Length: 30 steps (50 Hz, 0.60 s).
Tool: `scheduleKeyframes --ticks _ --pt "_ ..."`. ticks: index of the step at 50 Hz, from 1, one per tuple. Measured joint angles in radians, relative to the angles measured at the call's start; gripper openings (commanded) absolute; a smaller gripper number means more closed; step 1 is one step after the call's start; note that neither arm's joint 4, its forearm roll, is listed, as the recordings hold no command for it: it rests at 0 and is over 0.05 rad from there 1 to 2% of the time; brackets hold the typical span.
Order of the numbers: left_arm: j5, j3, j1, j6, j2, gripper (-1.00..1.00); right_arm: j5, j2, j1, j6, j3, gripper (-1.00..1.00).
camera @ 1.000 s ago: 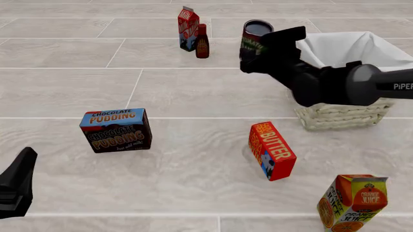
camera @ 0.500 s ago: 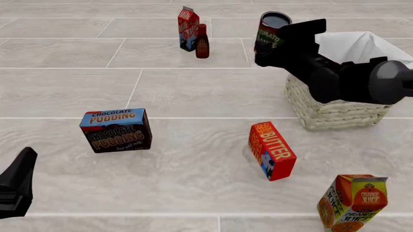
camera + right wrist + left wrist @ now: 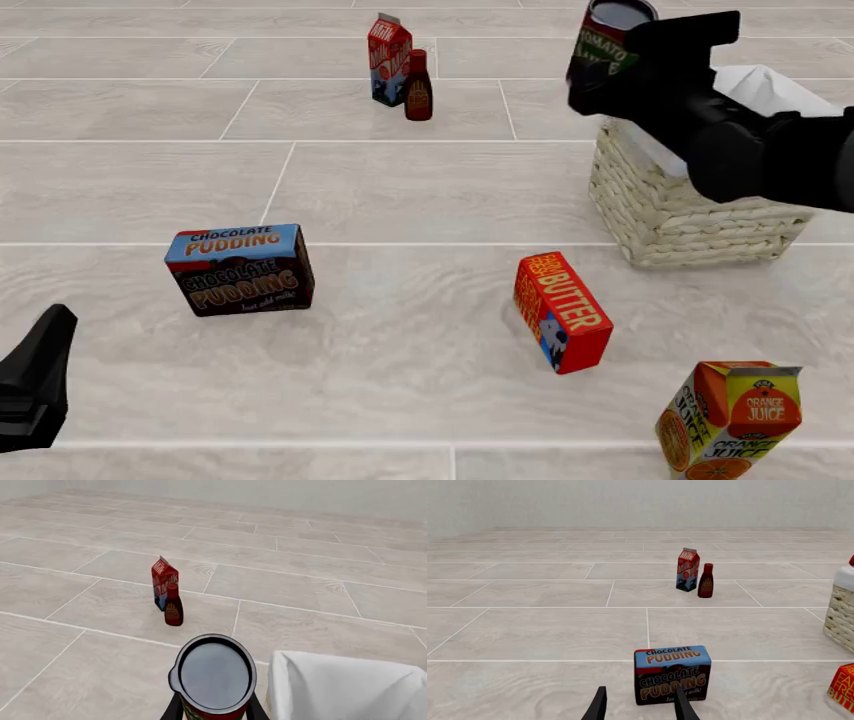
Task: Pick the tomato sauce and place it in the basket.
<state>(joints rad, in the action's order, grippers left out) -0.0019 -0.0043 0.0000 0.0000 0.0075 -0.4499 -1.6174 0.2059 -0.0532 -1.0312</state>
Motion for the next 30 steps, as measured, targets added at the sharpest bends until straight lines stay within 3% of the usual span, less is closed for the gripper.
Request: scheduleKeyframes --ticks 30 --pt "0.000 0.000 0.000 0.000 0.000 1.00 0.040 0.146 -0.036 0.009 0.022 -1.00"
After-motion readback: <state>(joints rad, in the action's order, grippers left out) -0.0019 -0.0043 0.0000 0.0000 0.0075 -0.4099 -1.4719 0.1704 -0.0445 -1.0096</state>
